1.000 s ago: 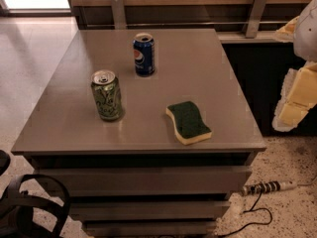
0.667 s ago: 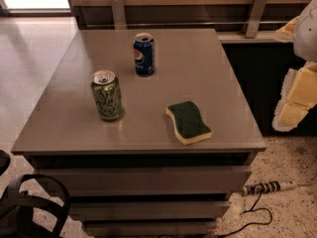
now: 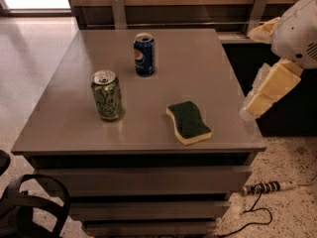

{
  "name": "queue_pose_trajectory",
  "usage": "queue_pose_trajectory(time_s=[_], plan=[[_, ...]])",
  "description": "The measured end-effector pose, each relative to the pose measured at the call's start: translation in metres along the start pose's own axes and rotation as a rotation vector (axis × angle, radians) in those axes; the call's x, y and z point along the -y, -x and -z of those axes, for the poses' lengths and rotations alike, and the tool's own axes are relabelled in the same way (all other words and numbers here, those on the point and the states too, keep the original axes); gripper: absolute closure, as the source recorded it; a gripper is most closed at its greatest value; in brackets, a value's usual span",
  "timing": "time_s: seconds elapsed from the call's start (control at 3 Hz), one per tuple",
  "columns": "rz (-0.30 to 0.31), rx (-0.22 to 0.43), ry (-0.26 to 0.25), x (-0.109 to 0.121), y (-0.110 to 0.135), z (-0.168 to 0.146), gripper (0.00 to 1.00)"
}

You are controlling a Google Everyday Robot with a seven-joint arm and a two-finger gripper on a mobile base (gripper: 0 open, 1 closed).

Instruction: Knock green can over

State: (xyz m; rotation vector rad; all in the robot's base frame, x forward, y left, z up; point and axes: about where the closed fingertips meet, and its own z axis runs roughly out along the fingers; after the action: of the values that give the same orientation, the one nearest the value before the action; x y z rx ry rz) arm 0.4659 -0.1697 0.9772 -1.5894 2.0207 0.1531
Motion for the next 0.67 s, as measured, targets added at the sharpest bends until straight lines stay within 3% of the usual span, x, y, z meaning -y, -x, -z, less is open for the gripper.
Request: queue_pose_trajectory(time_s=[0.67], plan=[[-0.008, 0.373, 0.099, -0.023, 0.092, -0.060, 0.00]])
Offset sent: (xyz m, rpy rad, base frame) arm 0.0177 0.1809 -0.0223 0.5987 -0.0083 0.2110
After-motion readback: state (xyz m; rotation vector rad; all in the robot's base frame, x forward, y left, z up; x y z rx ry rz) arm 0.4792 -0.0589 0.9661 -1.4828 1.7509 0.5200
